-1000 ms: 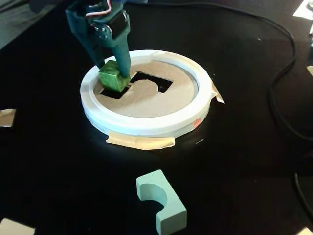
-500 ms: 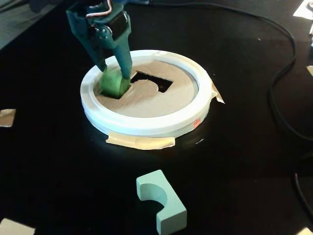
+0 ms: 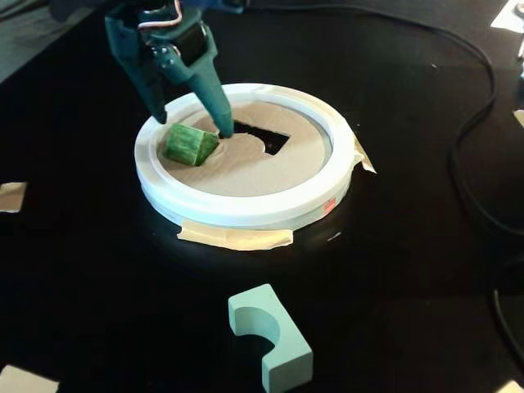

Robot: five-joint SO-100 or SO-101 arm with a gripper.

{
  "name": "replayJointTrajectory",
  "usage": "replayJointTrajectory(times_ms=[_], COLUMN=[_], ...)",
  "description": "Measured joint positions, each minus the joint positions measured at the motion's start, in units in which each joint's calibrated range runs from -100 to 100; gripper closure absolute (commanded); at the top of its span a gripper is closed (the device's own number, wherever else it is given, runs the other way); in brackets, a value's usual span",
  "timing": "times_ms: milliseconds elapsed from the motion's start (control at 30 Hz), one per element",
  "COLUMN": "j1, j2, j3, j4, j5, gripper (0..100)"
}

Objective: Pick up the square block and drop it in corresponding square shaped hole

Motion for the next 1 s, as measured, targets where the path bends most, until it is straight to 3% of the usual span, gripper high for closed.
replayJointTrajectory(times_ms=[333, 567, 1000], j1=[3.9, 8.8, 8.7], j2=[-5.4, -5.3, 1.9], j3=[-0.1, -0.1, 0.0], j4=[3.8, -2.2, -6.7], j5=[0.8, 4.3, 4.5], gripper=[19, 19, 19])
